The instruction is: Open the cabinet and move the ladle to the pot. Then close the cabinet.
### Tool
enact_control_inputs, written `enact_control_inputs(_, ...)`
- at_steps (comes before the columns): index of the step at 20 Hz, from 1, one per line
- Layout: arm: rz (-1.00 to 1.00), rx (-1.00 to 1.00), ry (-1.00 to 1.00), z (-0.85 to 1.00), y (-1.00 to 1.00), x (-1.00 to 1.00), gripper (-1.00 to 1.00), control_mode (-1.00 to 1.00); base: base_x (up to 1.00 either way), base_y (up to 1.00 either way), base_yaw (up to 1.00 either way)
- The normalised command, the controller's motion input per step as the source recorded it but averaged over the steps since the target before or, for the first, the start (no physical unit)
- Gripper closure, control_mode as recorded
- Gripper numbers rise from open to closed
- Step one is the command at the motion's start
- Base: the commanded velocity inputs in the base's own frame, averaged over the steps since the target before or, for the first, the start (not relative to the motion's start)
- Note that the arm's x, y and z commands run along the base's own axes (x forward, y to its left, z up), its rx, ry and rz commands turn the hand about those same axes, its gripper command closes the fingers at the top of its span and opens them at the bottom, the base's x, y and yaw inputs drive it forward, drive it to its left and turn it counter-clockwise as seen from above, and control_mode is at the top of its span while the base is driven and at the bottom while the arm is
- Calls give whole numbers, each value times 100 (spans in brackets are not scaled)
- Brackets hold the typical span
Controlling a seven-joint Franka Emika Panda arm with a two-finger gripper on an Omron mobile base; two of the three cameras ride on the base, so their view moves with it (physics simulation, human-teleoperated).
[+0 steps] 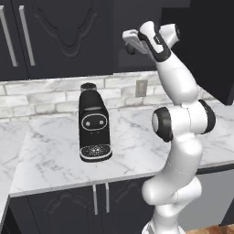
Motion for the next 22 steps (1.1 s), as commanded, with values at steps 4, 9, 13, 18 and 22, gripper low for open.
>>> enact_control_inputs(4, -1, 0, -27, 1, 27, -79, 100, -100, 0, 0, 0)
enact_control_inputs(9, -4, 0, -24, 1, 35, -89, 100, -100, 0, 0, 0)
enact_control_inputs(13, -12, 0, -5, 19, 16, -99, 100, -100, 0, 0, 0)
enact_control_inputs(18, -14, -3, 10, 55, 0, -100, 100, -100, 0, 0, 0)
enact_control_inputs(22, -14, -15, 29, 42, 0, -100, 100, -100, 0, 0, 0)
